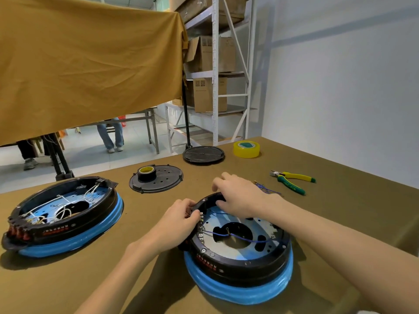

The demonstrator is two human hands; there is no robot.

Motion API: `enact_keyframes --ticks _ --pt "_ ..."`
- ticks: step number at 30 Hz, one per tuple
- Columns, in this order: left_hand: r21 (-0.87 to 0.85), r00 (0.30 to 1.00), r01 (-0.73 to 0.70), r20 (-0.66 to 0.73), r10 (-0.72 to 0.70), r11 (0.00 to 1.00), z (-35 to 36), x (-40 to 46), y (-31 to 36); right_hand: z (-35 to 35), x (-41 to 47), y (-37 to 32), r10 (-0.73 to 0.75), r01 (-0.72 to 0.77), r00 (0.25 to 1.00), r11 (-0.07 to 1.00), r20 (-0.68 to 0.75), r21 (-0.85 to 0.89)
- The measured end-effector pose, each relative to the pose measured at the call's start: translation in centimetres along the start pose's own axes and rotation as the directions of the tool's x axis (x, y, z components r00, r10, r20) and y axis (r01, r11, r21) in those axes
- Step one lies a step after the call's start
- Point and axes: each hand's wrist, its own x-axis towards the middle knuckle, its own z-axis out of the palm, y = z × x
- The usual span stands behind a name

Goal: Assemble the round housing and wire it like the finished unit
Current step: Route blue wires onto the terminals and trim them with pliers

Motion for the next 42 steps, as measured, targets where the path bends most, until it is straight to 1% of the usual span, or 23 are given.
enact_keyframes --ticks 1,3,4,5,6,7,8,9,10,12,16,19,22,24,26,30,35,36,39,40,42 --pt "-0.035 0.999 -0.005 -0.032 0.004 0.999 0.6 0.0 -0.2 0.1 -0.4 -0.5 -0.006 0.004 0.999 0.999 -0.05 -0.046" --pt "-0.175 0.996 -0.011 -0.094 -0.005 0.984 1.6 -0.3 -0.6 0.4 -0.9 -1.3 -0.015 -0.001 0.992 0.992 -0.125 -0.124" --pt "-0.252 0.994 -0.014 -0.112 -0.015 0.968 1.9 -0.4 -0.8 0.4 -1.0 -1.5 0.023 -0.033 0.992 0.996 -0.12 -0.082" --pt "-0.309 0.991 -0.019 -0.129 -0.023 0.951 2.1 -0.6 -0.9 0.5 -0.9 -1.7 0.075 -0.075 0.994 0.997 -0.078 0.006" --pt "-0.338 0.989 -0.026 -0.146 -0.025 0.941 2.2 -0.6 -1.1 0.8 -0.7 -1.9 0.128 -0.126 0.992 0.988 -0.007 0.094" --pt "-0.349 0.988 -0.031 -0.155 -0.025 0.937 2.3 -0.6 -1.3 1.2 -0.5 -2.3 0.158 -0.165 0.986 0.976 0.058 0.139" --pt "-0.352 0.987 -0.033 -0.158 -0.024 0.936 2.3 -0.5 -1.4 1.7 -0.4 -2.7 0.162 -0.171 0.984 0.977 0.079 0.126" --pt "-0.354 0.987 -0.033 -0.156 -0.024 0.935 2.4 -0.5 -1.4 2.2 -0.3 -3.0 0.167 -0.173 0.984 0.98 0.068 0.099" --pt "-0.36 0.988 -0.031 -0.154 -0.026 0.933 2.4 -0.4 -1.5 2.6 -0.1 -3.3 0.175 -0.177 0.984 0.982 0.029 0.073" --pt "-0.373 0.988 -0.026 -0.151 -0.033 0.927 2.5 -0.3 -1.7 3.1 0.0 -3.5 0.188 -0.185 0.981 0.98 -0.039 0.072" --pt "-0.368 0.99 -0.027 -0.139 -0.027 0.929 2.5 -0.1 -1.8 2.6 -0.1 -3.0 0.216 -0.213 0.976 0.967 -0.008 0.138" --pt "-0.374 0.99 -0.032 -0.14 -0.023 0.927 2.5 -0.1 -1.9 1.6 -0.5 -1.9 0.171 -0.181 0.983 0.964 0.066 0.193" --pt "-0.371 0.988 -0.049 -0.156 -0.011 0.927 2.6 -0.1 -2.1 -0.5 -0.5 -0.2 0.079 -0.129 0.984 0.937 0.162 0.326" --pt "-0.378 0.988 -0.051 -0.156 -0.009 0.924 2.6 0.0 -2.1 -2.1 -0.2 0.7 0.066 -0.116 0.987 0.923 0.147 0.366" --pt "-0.375 0.988 -0.049 -0.153 -0.01 0.926 2.6 0.0 -2.1 -3.5 0.1 1.4 0.035 -0.09 0.988 0.918 0.148 0.387" --pt "-0.368 0.987 -0.044 -0.159 -0.016 0.929 2.7 -0.1 -2.1 -4.6 0.3 1.2 -0.103 -0.035 0.948 0.906 0.301 0.422" --pt "-0.342 0.989 -0.033 -0.144 -0.018 0.939 2.6 -0.2 -2.1 -1.9 0.0 -0.7 -0.15 0.0 0.93 0.913 0.334 0.409" --pt "-0.343 0.989 -0.035 -0.146 -0.016 0.939 2.6 -0.2 -2.2 -1.0 -0.4 -1.1 -0.146 0.01 0.936 0.921 0.32 0.389" --pt "-0.354 0.987 -0.056 -0.159 -0.001 0.933 2.7 0.0 -2.3 0.6 -1.3 -1.9 -0.127 0.055 0.972 0.941 0.199 0.333" --pt "-0.366 0.987 -0.063 -0.162 0.003 0.929 2.7 0.0 -2.4 0.3 -1.4 -2.0 -0.119 0.054 0.978 0.936 0.169 0.347" --pt "-0.395 0.987 -0.075 -0.158 0.013 0.915 2.8 0.0 -2.4 -1.4 -1.0 -2.0 -0.093 0.034 0.989 0.899 0.114 0.437"
